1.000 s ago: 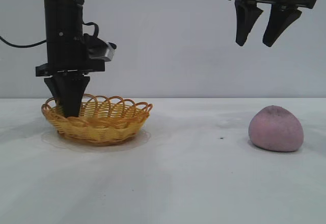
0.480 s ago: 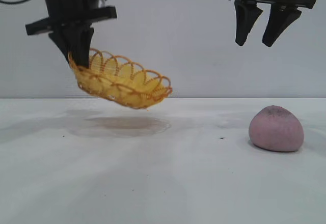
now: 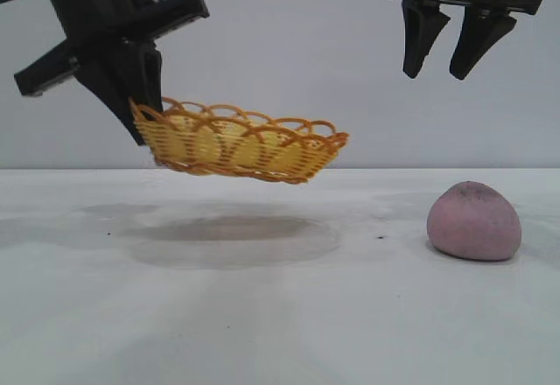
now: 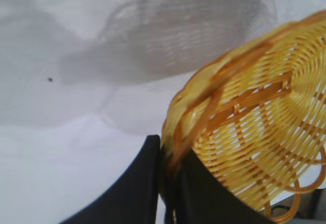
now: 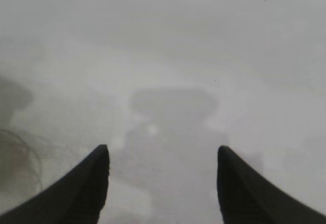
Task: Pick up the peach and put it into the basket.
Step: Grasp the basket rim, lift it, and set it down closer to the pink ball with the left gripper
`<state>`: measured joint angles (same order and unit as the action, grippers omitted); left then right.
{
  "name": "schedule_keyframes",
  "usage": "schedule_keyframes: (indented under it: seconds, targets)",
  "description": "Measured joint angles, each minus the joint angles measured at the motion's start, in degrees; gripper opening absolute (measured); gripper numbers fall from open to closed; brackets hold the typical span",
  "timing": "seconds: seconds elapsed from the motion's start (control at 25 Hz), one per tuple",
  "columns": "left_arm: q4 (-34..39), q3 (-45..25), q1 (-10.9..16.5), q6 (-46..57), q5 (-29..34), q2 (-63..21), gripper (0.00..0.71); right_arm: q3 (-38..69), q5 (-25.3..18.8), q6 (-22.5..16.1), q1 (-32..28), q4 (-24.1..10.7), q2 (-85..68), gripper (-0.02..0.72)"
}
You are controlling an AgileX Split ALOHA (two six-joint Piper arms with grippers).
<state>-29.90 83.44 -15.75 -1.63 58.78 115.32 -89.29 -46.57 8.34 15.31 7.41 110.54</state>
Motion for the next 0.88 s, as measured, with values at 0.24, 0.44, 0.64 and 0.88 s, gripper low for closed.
schedule_keyframes:
  seconds: [0.24, 0.44, 0.64, 0.88]
  targets:
    - [-3.46, -0.95, 0.0, -0.22, -2.59, 2.32, 0.0, 0.0, 0.23, 0.0, 0.0, 0.22, 0.0, 0.425]
    - [-3.64, -0.95, -2.64, -0.33, -3.88, 5.24, 0.0, 0.0, 0.35, 0.0, 0.0, 0.2, 0.0, 0.425]
    - [-3.9, -0.95, -5.09, -0.33, -7.95, 6.53, 0.0, 0.0, 0.35, 0.0, 0.0, 0.33, 0.0, 0.425]
    - [-2.09, -0.95, -5.19, 1.18, -9.4, 6.56, 0.141, 0.0, 0.35, 0.0, 0.0, 0.44, 0.0, 0.425]
